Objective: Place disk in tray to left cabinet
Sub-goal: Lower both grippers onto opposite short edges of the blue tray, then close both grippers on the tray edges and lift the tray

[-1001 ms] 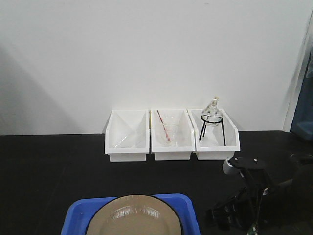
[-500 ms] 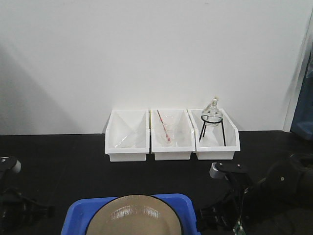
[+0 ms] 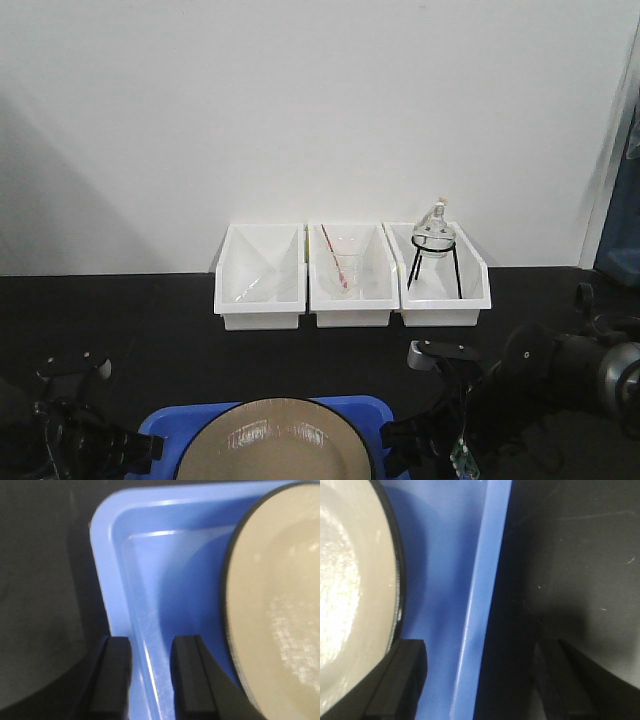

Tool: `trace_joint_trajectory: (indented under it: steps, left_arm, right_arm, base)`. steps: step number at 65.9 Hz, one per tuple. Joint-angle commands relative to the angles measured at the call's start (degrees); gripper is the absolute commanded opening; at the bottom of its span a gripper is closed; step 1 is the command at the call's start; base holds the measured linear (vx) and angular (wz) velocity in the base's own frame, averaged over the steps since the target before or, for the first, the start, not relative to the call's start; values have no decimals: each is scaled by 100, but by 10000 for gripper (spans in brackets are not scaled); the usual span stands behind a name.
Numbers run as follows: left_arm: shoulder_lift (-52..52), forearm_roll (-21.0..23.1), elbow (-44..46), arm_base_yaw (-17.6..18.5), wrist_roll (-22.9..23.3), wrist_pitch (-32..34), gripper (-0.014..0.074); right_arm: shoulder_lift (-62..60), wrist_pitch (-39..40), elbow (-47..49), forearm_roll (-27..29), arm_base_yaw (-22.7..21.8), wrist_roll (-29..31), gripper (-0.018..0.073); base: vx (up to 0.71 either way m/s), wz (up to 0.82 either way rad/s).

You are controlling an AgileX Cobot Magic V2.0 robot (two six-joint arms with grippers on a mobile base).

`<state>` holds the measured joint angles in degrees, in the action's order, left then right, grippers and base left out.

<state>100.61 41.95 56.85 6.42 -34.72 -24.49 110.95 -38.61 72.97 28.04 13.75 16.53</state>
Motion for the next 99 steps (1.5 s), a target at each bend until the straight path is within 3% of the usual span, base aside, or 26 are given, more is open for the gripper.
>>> trace_joint_trajectory:
  steps: [1, 71, 99]
  left_arm:
    - [-86, 223, 165, 28, -4, 92, 346]
    - [186, 174, 158, 39, -30, -270, 346]
    - [207, 174, 158, 219, -30, -337, 346]
  right_arm:
    - [-212, 124, 177, 85, -37, 3, 504]
    - [140, 366, 177, 583, 172, 455, 500]
    - [391, 353, 177, 712, 172, 444, 328]
  base:
    - [0, 0]
    - [0, 0]
    - [0, 0]
